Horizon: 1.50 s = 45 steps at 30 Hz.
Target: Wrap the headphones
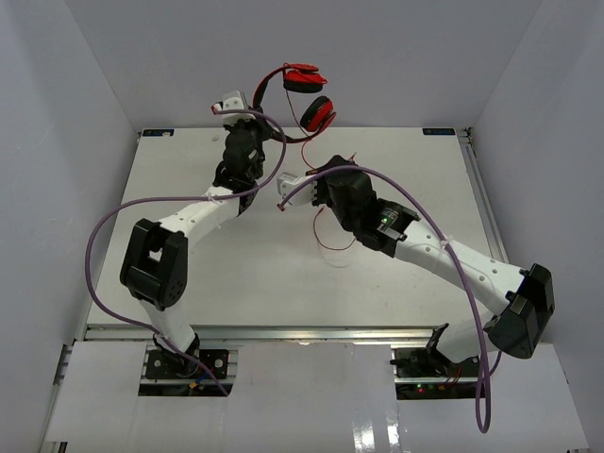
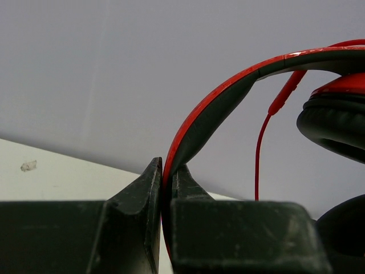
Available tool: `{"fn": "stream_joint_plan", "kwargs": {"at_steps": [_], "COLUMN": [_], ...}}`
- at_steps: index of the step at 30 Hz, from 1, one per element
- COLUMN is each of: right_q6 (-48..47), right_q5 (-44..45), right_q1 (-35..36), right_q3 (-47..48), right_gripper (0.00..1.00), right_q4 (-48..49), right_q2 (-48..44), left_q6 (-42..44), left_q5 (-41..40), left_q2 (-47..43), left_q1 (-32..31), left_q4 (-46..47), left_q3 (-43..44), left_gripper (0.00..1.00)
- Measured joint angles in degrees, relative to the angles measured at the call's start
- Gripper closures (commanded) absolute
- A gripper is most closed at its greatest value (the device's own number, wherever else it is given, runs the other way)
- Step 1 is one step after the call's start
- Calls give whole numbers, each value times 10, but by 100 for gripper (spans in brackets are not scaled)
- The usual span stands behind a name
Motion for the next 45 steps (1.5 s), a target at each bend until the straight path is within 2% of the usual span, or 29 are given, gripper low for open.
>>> {"fn": "stream_joint_plan", "kwargs": {"at_steps": [12, 28, 33, 45], "right_q6": [-46, -31, -1, 140], "right_q5": [11, -23, -57, -227], "right_q1": [-10, -73, -103, -184], "right_q3": [37, 38, 51, 142], "right_gripper": [90, 85, 85, 85], "right_q4": [59, 62, 54, -15], "right_q2": [25, 25, 25, 30], "left_q6": [-22, 6, 3, -28], "left_q5": [43, 172, 205, 278], "left_q2": [70, 22, -3, -57], "left_q1": [-14, -21, -21, -21], "left_q4": [-40, -35, -23, 1], "left_q3": [11, -90, -104, -163], "left_gripper": [100, 100, 100, 100]}}
